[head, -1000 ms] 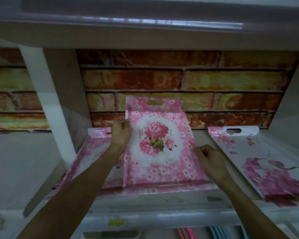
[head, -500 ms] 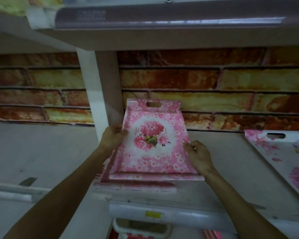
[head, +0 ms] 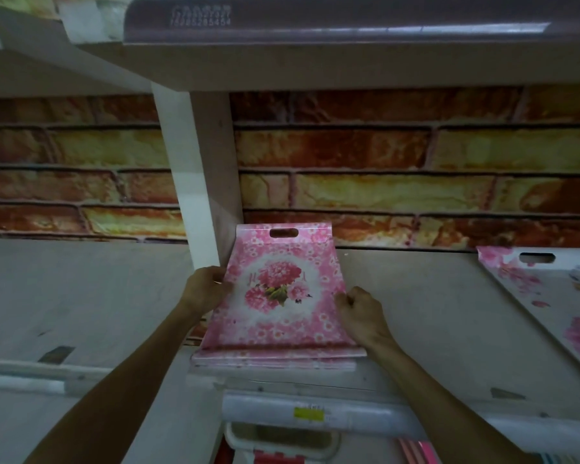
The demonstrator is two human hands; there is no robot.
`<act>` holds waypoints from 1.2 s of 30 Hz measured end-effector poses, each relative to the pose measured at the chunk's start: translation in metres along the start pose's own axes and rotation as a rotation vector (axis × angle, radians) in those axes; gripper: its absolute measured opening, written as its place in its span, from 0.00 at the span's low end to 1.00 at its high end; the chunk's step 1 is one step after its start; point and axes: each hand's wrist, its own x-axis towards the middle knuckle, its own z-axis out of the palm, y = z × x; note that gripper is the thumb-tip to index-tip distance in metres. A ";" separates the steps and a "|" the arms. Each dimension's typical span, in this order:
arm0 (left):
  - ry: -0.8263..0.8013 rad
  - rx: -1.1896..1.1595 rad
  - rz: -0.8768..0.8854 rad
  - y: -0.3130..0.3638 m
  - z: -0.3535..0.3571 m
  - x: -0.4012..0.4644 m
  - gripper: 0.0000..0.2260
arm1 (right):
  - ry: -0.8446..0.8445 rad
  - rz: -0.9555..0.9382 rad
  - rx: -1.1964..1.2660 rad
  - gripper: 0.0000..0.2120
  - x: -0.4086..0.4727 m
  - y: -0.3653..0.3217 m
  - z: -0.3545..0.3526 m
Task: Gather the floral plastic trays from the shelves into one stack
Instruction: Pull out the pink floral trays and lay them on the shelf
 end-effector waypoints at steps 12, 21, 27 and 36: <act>0.027 0.256 0.104 -0.005 0.010 -0.001 0.13 | -0.017 -0.050 -0.314 0.17 -0.004 0.001 0.005; 0.038 0.331 0.184 -0.008 0.011 -0.001 0.12 | -0.004 -0.070 -0.496 0.21 -0.002 -0.002 0.007; -0.001 0.344 0.200 -0.012 0.010 0.000 0.12 | -0.019 -0.071 -0.505 0.20 -0.006 -0.005 0.006; 0.007 0.229 0.278 0.017 0.003 -0.002 0.11 | 0.004 -0.073 -0.352 0.19 -0.007 -0.010 -0.022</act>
